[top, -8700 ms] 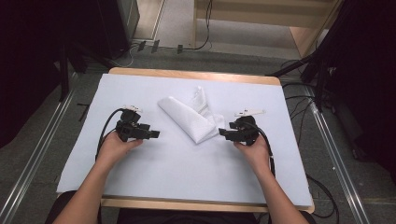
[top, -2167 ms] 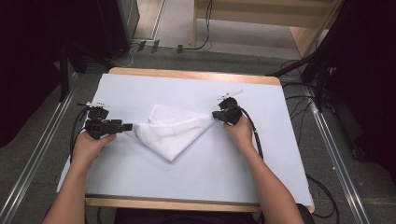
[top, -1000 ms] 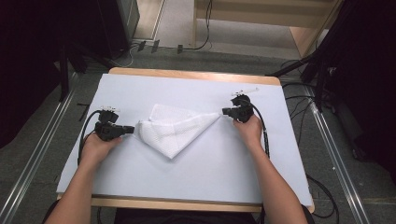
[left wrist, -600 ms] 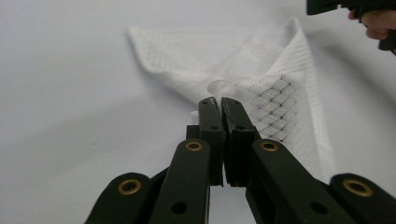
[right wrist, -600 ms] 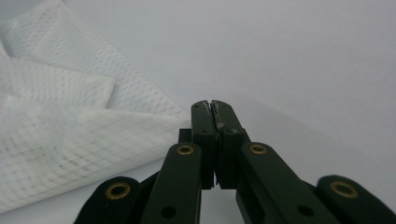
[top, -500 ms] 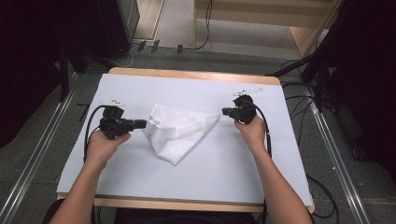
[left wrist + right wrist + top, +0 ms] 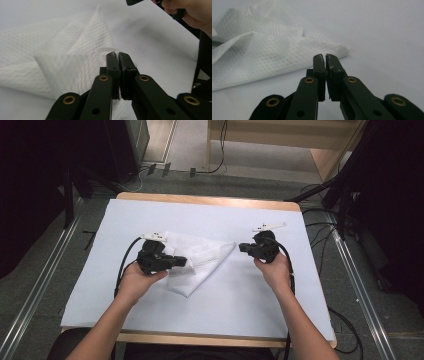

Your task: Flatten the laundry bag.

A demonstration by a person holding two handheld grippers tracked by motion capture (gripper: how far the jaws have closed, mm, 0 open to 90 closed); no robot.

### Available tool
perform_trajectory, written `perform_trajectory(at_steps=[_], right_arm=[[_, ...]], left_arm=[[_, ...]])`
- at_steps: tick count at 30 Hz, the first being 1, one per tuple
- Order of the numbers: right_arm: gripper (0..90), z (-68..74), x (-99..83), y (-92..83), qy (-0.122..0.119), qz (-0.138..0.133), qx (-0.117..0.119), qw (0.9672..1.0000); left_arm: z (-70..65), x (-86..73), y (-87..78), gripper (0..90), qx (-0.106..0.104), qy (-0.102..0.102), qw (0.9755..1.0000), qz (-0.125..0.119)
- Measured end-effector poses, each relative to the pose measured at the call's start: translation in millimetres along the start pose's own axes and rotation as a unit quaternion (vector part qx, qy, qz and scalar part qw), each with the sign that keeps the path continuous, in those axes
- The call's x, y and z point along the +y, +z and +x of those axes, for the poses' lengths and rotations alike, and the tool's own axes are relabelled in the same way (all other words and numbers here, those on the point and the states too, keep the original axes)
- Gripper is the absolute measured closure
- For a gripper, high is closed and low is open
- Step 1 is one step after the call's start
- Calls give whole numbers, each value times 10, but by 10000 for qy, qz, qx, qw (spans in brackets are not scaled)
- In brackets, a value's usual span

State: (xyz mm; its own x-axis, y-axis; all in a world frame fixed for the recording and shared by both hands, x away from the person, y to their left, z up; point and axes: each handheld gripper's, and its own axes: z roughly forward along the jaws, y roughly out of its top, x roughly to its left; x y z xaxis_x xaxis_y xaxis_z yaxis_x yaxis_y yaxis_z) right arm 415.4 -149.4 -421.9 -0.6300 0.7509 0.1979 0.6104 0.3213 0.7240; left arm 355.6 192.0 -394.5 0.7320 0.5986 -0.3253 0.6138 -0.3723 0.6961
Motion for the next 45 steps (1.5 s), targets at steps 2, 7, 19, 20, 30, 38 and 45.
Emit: perform_trajectory(at_steps=[2, 7, 19, 20, 30, 38, 45], right_arm=[[881, 23, -40, -41, -6, 18, -16, 10000], [881, 25, -120, -126, 14, -3, -71, 10000], [880, -48, -176, -176, 144, -75, -136, 9998], [880, -44, -175, -170, 135, -61, -148, 9998], [882, 1, -148, -115, 70, -46, -59, 9999], [882, 165, -68, 41, -119, 31, 111, 9999], [885, 217, -77, 147, -106, 136, 242, 9996]], left_arm=[[-59, 10, 91, 891, -51, 70, 9999, 96], [-219, 22, 311, 890, -251, 269, 9989, 294], [-655, 11, 644, 884, -1033, 631, 9910, 578], [-701, 9, 654, 882, -1085, 713, 9897, 605], [-834, 19, 540, 864, -1273, 796, 9869, 594], [-974, 7, 579, 831, -1521, 949, 9817, 639], [-960, 84, 407, 785, -1452, 944, 9836, 498]])
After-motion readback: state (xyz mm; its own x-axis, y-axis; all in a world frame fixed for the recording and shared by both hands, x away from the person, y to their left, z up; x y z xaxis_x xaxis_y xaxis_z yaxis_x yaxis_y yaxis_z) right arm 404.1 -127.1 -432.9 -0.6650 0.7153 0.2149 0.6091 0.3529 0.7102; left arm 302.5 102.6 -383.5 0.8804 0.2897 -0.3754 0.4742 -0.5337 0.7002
